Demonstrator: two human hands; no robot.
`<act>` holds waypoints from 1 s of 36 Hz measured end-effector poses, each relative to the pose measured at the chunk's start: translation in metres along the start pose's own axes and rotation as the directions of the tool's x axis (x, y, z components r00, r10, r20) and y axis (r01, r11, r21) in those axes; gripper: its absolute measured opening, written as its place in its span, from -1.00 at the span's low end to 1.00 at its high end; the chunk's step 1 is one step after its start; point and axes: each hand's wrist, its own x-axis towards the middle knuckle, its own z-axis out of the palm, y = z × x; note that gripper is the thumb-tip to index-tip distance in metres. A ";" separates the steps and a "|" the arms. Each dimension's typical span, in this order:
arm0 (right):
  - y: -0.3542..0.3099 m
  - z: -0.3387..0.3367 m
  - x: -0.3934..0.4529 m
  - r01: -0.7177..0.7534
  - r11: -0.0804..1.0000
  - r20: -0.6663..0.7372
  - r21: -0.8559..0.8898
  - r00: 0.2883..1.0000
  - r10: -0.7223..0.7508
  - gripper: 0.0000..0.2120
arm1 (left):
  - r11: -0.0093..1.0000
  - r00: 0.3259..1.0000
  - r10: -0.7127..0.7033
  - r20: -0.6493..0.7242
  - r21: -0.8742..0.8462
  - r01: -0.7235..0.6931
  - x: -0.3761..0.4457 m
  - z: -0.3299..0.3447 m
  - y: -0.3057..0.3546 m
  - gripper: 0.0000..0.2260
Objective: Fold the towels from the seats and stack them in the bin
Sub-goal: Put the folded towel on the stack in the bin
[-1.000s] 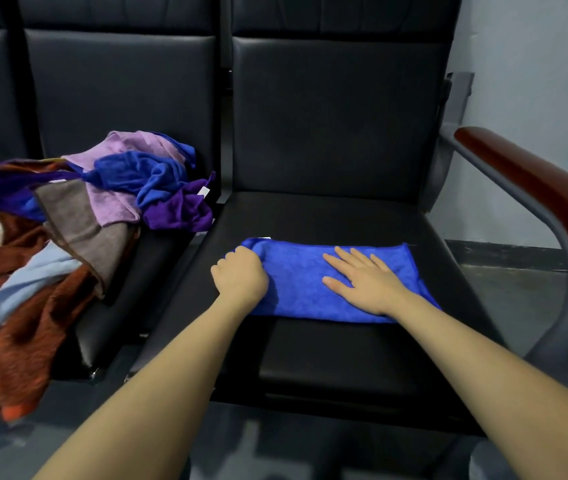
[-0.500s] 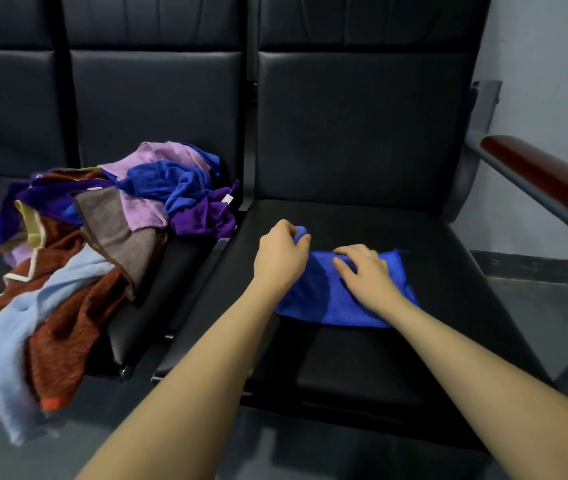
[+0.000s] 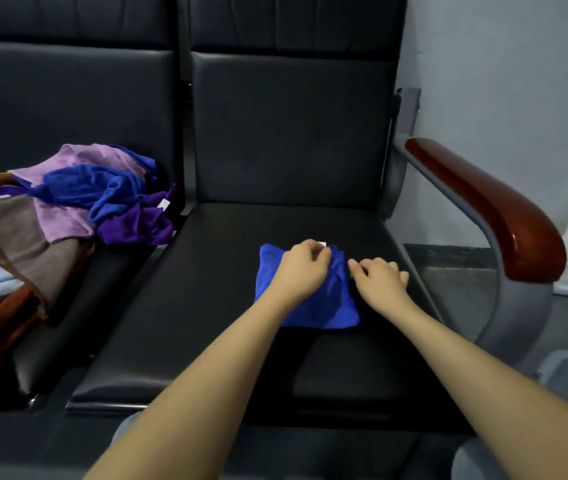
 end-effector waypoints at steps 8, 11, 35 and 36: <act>-0.021 0.006 0.000 0.003 1.000 0.056 -0.028 0.998 -0.001 -0.56 | 0.735 0.980 -0.057 -0.188 0.656 0.169 0.002 -0.012 -0.034 -0.69; -0.029 0.010 0.001 -0.004 1.000 0.010 -0.009 1.000 0.004 -0.72 | 0.657 0.983 -0.142 -0.115 0.732 0.180 0.001 -0.014 -0.051 -0.56; -0.050 0.030 0.007 -0.179 0.946 -0.077 -0.271 0.983 0.164 -0.18 | 0.600 0.954 -0.151 -0.258 0.743 0.296 0.005 -0.021 -0.063 -0.65; -0.051 0.029 0.008 -0.187 0.947 -0.055 -0.262 0.982 0.179 -0.18 | 0.612 0.957 -0.144 -0.252 0.737 0.286 0.006 -0.021 -0.063 -0.70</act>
